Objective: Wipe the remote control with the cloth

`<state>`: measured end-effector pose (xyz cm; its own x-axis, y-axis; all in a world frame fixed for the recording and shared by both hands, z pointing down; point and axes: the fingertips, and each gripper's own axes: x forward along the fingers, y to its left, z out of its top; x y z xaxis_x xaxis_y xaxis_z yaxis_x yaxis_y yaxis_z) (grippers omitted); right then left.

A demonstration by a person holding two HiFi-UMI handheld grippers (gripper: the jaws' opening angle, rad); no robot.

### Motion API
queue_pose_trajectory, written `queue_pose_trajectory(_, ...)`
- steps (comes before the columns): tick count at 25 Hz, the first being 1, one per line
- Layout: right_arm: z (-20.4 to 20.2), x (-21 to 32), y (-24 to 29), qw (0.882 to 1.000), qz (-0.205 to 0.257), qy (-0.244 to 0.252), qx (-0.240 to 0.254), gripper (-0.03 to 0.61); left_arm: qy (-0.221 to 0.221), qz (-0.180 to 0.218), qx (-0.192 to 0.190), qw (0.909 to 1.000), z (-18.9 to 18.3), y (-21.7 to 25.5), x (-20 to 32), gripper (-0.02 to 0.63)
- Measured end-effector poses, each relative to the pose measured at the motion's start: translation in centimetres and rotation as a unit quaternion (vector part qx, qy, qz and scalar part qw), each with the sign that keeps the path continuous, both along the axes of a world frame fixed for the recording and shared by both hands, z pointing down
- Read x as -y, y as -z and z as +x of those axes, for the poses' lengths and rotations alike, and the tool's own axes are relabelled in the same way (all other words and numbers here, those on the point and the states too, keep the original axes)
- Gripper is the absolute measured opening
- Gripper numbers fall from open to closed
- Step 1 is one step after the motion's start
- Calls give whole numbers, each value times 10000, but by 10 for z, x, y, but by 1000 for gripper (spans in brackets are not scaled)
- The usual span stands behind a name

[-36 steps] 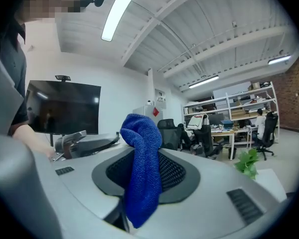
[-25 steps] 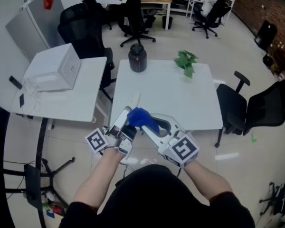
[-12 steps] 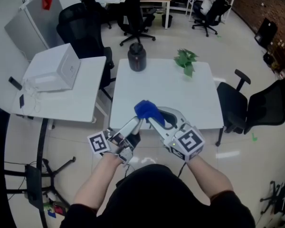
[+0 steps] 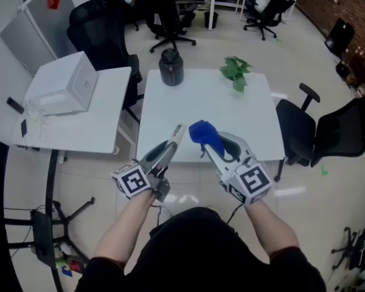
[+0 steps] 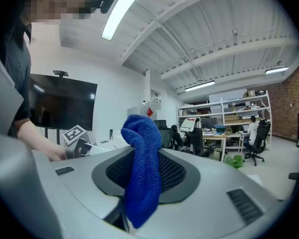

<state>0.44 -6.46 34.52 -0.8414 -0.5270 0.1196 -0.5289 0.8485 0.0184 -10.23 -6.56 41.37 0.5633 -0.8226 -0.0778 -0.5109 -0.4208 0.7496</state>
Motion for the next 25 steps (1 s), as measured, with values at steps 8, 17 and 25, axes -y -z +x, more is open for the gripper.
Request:
queue_pose_trajectory(8,57,-11,-55,9956,-519,-408,-664,129,1213,-1042,3794,9113,-16,-148,59,206)
queue_pose_trajectory(17,90,-15,-91,9910,-847,-383,-966,129,1643,-1977,4473,8566,-18,-258,92,206)
queue_pose_trajectory(25,95,-13,-109,9880,-1094,-218,-1069,129,1605,-2412,4835,8260,-20,-299,95,206)
